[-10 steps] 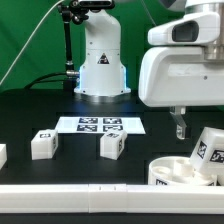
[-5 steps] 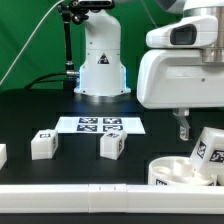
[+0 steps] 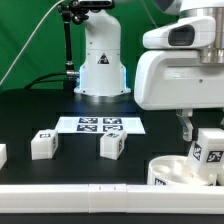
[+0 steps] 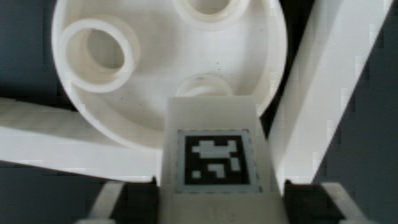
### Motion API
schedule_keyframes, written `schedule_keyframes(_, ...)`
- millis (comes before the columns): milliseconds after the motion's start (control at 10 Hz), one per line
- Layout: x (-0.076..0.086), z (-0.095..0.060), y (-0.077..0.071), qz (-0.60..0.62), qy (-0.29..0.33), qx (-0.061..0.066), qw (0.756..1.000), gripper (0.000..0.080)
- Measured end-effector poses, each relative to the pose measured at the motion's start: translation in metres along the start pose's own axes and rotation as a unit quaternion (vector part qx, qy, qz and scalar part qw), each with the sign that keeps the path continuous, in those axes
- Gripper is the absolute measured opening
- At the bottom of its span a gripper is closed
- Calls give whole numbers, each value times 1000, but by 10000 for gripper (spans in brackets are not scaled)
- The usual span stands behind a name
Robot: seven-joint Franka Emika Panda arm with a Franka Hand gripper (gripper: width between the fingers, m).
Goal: Assemble stool
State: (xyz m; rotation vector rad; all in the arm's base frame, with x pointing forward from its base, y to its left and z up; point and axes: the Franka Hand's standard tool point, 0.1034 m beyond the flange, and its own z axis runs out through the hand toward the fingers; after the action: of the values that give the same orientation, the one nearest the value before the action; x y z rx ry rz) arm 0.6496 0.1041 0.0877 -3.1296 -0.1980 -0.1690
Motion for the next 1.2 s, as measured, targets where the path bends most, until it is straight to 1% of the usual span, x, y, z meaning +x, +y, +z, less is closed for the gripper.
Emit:
schedule_keyframes(100,0,0,0,0,0,0,1000,335)
schedule_keyframes(200,1,0,1,24,5,3,1000,335)
schedule_keyframes(300,1,0,7,93,23,13,995,337)
schedule_keyframes(400,-1,0,5,155,41,18,987,337)
schedule_keyframes(500,-2,0,0,209,54,23,976,337)
schedule_keyframes(700,-3,0,-3,273,61,27,960,337)
schedule_keyframes(800,-3,0,-3,318,62,30,946,337)
schedule_keyframes(900,-3,1,-4,346,62,30,936,337)
schedule_keyframes(1100,-4,1,-5,421,62,30,905,338)
schedule_keyframes(1200,-4,0,-5,451,61,32,890,338)
